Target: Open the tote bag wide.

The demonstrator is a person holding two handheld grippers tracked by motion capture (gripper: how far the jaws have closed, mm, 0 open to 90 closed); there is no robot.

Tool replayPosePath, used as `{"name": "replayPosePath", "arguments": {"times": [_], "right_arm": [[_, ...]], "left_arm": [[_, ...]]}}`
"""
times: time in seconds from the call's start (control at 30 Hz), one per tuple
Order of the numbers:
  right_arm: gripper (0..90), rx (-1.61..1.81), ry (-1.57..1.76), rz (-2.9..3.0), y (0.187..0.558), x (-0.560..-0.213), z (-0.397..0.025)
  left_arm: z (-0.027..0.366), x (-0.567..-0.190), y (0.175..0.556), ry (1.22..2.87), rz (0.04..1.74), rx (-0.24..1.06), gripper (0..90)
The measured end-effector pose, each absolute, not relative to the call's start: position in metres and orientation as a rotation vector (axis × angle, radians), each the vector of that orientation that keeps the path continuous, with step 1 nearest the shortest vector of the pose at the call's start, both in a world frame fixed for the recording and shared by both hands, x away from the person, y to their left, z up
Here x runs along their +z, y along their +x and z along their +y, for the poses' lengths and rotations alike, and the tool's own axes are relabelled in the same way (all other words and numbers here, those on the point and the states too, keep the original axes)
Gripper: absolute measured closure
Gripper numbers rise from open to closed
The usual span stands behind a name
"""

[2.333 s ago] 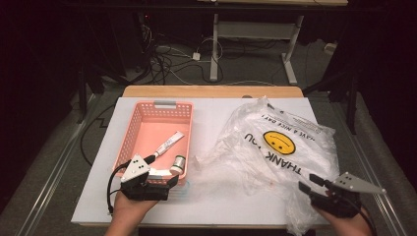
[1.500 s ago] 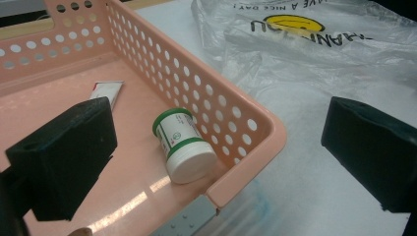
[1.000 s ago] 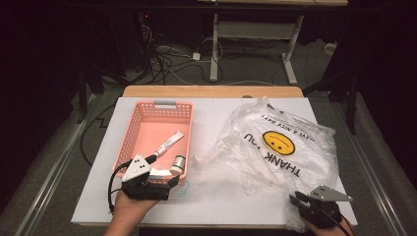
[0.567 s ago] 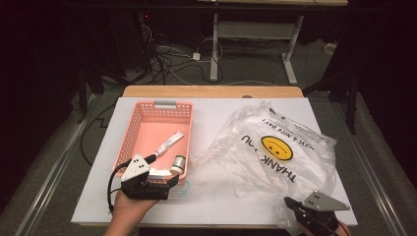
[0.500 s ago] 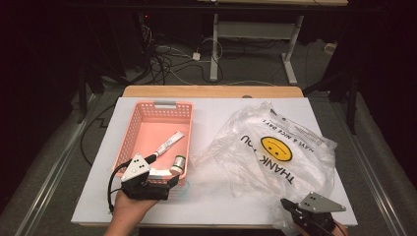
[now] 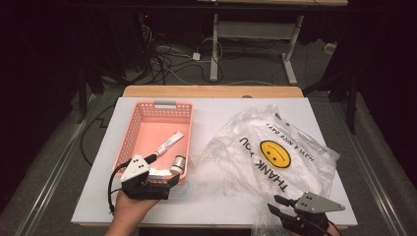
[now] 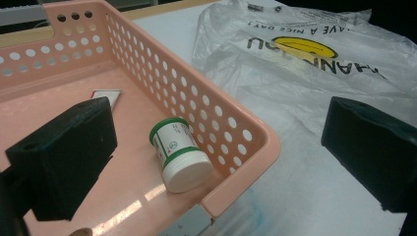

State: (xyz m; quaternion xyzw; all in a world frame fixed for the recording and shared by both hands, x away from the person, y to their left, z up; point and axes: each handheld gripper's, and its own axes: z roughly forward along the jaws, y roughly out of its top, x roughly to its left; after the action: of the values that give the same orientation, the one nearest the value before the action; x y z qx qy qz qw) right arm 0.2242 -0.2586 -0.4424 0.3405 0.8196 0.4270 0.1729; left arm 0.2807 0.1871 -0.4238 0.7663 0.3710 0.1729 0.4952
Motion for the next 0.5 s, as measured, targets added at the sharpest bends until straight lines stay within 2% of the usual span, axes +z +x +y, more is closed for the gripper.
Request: {"name": "replayPosePath", "arguments": {"times": [0.1,0.23,0.3,0.33,0.5], "right_arm": [[49.2,1.249,0.952,2.299,0.235,-0.435,-0.257],[30.6,1.252,0.951,2.291,0.261,-0.429,-0.251],[29.3,1.247,0.945,2.296,0.274,-0.429,-0.247],[23.2,1.252,0.948,2.289,0.286,-0.429,-0.243],[15.1,1.237,0.947,2.309,0.306,-0.432,-0.232]], "left_arm": [[0.185,-0.424,0.28,1.859,0.899,0.428,0.0],[0.184,-0.423,0.281,1.861,0.89,0.425,0.0],[0.184,-0.424,0.281,1.864,0.891,0.426,0.0],[0.184,-0.424,0.281,1.863,0.893,0.425,0.0],[0.185,-0.425,0.282,1.859,0.903,0.429,0.0]]}}
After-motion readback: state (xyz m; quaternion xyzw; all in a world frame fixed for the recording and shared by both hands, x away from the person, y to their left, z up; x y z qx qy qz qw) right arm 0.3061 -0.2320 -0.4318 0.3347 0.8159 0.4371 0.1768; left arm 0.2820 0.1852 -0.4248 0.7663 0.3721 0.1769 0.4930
